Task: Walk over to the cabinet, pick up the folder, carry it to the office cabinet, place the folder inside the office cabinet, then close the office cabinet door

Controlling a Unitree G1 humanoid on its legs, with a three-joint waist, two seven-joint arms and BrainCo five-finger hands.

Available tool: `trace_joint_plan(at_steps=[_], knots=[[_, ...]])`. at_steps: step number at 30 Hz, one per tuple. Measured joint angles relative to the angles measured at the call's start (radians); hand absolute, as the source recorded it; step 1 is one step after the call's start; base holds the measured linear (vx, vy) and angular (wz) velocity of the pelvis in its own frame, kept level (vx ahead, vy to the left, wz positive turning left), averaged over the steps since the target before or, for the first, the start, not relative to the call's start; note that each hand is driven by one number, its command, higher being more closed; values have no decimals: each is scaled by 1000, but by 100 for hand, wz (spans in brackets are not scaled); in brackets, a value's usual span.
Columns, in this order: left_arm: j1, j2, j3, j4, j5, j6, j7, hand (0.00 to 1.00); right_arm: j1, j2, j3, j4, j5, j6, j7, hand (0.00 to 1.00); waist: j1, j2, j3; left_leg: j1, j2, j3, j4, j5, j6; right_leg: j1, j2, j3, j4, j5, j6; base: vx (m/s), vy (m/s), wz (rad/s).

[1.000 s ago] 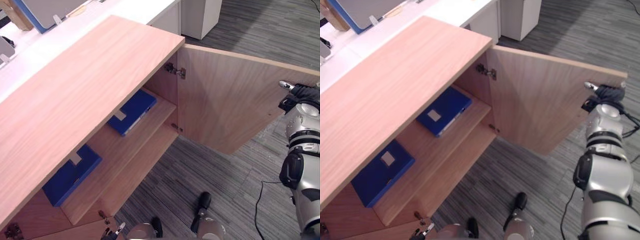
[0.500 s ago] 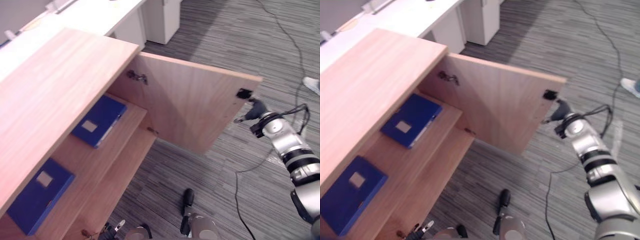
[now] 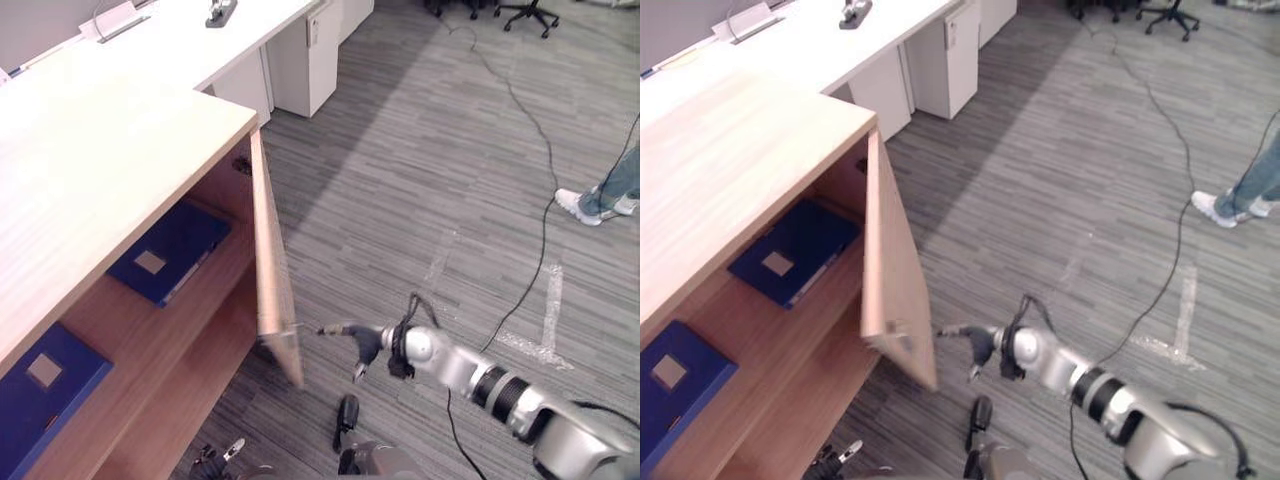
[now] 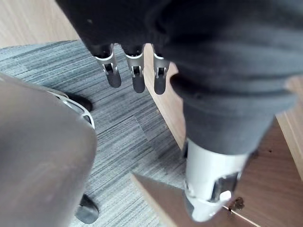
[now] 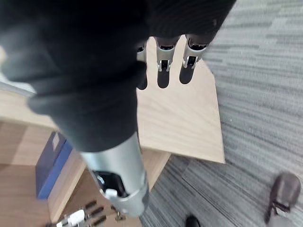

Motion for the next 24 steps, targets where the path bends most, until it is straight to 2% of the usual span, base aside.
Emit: trace_joint_plan(at_steps=[3,5,6,10,12,13,14,15,16,17,18,19,20,21,22,24], knots=[[-19,6,0,31,-1,1,2,0,49,87,2,108,-103,1,-3,0,10,-8,-12,9,-26,8,0,1,-2,8,-27,4,0,20,-2,16,122,-1],[-19,6,0,31,0,0,1,0,60,120,17,161,-129,1,-9,0,18,-9,-12,15,-37,4,1,0,-1,16,-39,4,0,26,0,-13,106,14],[-22,6,0,32,2,0,1,0,66,155,28,226,-187,0,-10,0,21,-10,-13,14,-48,-20,3,0,-1,28,-58,-13,1,27,3,-22,104,37],[-23,5,-1,33,2,-1,1,0,92,224,5,368,-296,2,-34,0,48,-11,-14,6,-77,-91,5,6,16,50,-109,-71,26,16,26,-26,78,59],[-29,5,-1,39,37,-2,1,0,165,271,-141,456,-328,16,-71,0,47,-3,-17,-26,-92,-221,2,21,58,38,-176,-119,146,-19,50,-24,158,146],[-32,5,-3,45,45,-1,1,0,189,282,-187,469,-328,21,-80,0,46,-2,-18,-37,-95,-262,3,28,69,33,-191,-96,185,-25,57,-2,164,196],[-39,11,-12,56,67,-3,1,0,229,301,-269,489,-327,27,-94,0,44,-7,-18,-59,-111,-344,6,42,72,23,-219,-17,258,-53,71,2,234,224],[-40,29,-13,65,87,-4,1,0,268,333,-379,529,-316,34,-121,0,47,-22,-22,-88,-139,-457,17,63,63,13,-241,121,342,-128,90,6,138,236],[-41,39,-14,70,103,0,1,0,282,354,-449,558,-295,37,-138,0,47,-31,-23,-107,-154,-513,30,65,62,17,-236,200,375,-182,100,31,47,260],[-44,52,-24,79,119,2,2,0,307,387,-608,624,-253,47,-165,0,40,-47,-29,-145,-184,-622,56,71,58,30,-220,335,389,-274,135,64,-122,276],[-59,59,-27,89,139,6,2,0,320,407,-792,692,-155,68,-214,0,38,-54,-32,-188,-226,-721,86,77,47,62,-211,405,367,-326,179,81,-145,274],[-66,60,-28,93,149,7,3,0,323,409,-884,721,-114,79,-239,0,40,-59,-31,-202,-248,-762,97,79,42,87,-225,400,356,-351,196,105,-163,243],[-67,50,-29,97,157,16,6,0,331,406,-1019,766,-32,102,-294,0,46,-31,-25,-219,-265,-837,108,86,31,122,-230,333,355,-367,209,87,-140,163],[-63,46,-28,97,162,17,8,0,339,400,-1056,780,0,110,-321,0,48,-24,-24,-223,-265,-864,104,93,20,136,-231,293,354,-374,204,114,-230,197],[-53,30,-21,95,182,22,11,0,378,400,-1098,786,61,126,-369,0,51,-4,-28,-232,-258,-931,103,104,2,171,-221,204,355,-394,194,72,-198,142],[-49,25,-5,89,187,25,11,0,407,417,-1130,778,87,131,-383,0,58,-5,-28,-232,-249,-957,95,112,-8,193,-210,153,362,-411,186,37,-174,109]])
